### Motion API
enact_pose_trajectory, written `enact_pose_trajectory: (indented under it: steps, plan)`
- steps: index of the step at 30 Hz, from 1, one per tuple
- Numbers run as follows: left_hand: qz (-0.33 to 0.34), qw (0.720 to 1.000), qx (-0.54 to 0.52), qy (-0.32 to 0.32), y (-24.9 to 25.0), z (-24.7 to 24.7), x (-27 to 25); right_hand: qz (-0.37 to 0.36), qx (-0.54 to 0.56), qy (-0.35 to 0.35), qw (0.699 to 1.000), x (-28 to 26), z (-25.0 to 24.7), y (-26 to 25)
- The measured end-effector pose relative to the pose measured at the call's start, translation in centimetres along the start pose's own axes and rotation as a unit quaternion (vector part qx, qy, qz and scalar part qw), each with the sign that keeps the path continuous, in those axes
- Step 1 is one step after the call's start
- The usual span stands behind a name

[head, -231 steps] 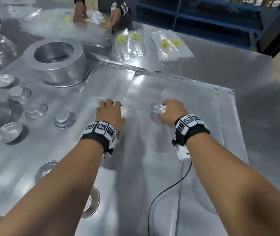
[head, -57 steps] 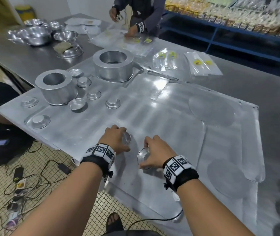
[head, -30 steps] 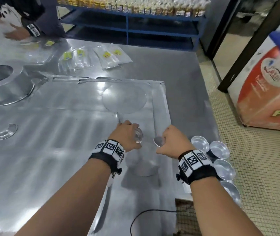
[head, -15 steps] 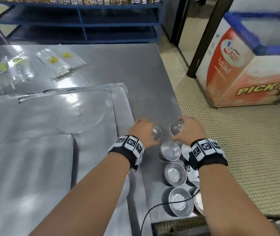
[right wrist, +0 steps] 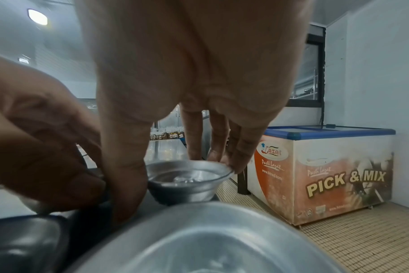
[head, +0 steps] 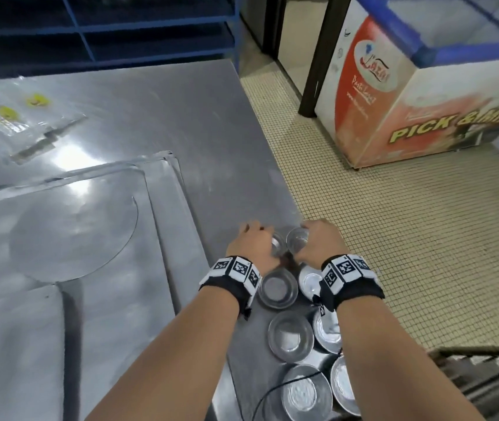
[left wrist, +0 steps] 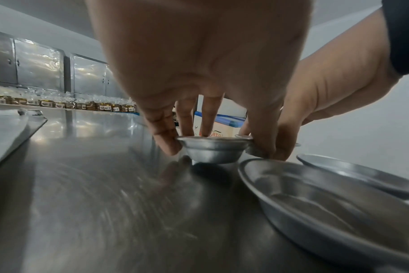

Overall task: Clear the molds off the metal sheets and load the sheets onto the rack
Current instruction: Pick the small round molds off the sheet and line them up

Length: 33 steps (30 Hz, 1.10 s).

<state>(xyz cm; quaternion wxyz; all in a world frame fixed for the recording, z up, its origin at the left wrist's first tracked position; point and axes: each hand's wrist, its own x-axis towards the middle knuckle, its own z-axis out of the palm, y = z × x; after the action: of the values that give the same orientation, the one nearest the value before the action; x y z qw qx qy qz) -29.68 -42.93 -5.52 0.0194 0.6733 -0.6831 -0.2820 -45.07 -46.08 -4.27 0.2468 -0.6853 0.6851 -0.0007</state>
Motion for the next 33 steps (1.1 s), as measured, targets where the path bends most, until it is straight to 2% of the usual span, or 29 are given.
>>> enact_pose_trajectory:
  steps: [5, 21, 25, 28, 33]
  plan:
    - [0.001, 1.0, 0.024, 0.013, 0.0, 0.2, 0.0, -0.001, 0.002, 0.006, 1.0, 0.2, 0.3, 0.3]
    - [0.007, 0.998, 0.002, 0.058, -0.6, 0.4, -1.0, 0.007, 0.032, 0.013, 0.999, -1.2, -0.5, -0.2]
    - [-0.002, 0.996, 0.008, 0.088, -1.4, -0.3, -2.7, 0.003, 0.03, 0.023, 0.999, -2.4, -1.0, -0.9]
    - [-0.009, 0.994, 0.015, 0.109, -2.4, -1.2, -4.7, -0.031, 0.026, 0.027, 0.999, -4.2, -1.3, -2.1]
    - [-0.049, 0.993, -0.012, 0.103, -5.7, -2.9, -9.5, -0.087, -0.032, -0.012, 0.996, -8.1, -0.9, -6.8]
